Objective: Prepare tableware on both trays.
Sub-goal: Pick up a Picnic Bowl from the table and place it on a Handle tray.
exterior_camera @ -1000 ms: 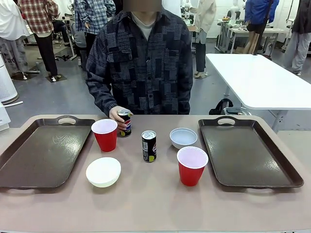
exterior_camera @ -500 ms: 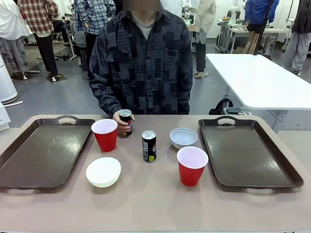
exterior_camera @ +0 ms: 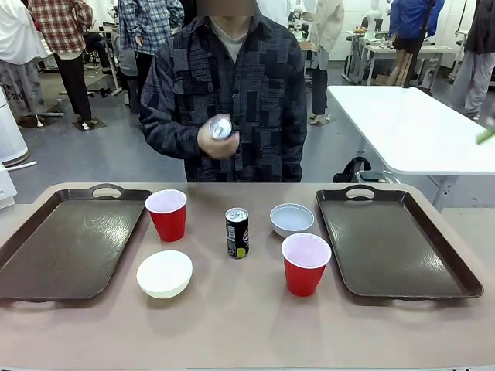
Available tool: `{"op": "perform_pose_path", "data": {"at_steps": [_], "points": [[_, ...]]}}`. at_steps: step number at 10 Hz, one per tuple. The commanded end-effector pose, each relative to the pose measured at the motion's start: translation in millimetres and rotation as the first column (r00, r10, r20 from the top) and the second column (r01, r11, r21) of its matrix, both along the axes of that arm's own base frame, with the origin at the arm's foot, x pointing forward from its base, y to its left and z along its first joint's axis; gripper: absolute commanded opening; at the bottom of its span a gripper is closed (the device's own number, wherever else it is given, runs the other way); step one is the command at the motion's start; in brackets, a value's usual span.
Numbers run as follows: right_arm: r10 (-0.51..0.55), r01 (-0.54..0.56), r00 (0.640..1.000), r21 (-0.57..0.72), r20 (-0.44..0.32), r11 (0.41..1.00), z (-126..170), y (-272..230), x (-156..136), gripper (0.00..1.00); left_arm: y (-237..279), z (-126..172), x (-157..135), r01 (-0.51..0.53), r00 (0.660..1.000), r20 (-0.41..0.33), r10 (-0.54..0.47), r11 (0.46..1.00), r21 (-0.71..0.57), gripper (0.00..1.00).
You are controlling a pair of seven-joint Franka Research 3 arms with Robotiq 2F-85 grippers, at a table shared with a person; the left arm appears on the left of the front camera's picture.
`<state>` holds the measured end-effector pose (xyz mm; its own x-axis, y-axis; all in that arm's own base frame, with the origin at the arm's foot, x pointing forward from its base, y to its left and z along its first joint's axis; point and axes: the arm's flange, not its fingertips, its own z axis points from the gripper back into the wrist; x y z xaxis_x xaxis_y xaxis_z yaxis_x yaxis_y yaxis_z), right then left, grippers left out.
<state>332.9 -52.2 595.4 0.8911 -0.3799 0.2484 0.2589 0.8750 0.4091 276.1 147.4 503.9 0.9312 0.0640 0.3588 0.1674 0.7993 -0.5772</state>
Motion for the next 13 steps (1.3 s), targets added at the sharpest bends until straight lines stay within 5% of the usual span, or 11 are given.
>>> {"op": "perform_pose_path", "data": {"at_steps": [1,5,7,11,13], "points": [[-0.031,0.017,0.990,-0.104,-0.134,0.994,-11,31,67,1.00,1,1,-1,-0.006,1.000,0.000,0.006,1.000,-0.014,1.00],[-0.006,-0.031,0.985,-0.211,-0.173,0.977,-55,113,130,1.00,1,1,-1,-0.006,1.000,0.000,0.006,1.000,-0.014,1.00],[0.072,-0.098,0.985,-0.173,-0.154,0.980,-64,123,133,1.00,1,1,-1,-0.006,1.000,0.000,0.006,1.000,-0.014,1.00],[0.049,-0.080,0.983,-0.177,-0.177,0.981,-68,124,132,1.00,1,1,-1,-0.006,1.000,0.000,0.006,1.000,-0.014,1.00],[0.172,-0.199,0.977,-0.265,-0.123,0.943,-76,149,137,1.00,1,1,-1,-0.006,1.000,0.000,0.006,1.000,-0.014,1.00]]}}
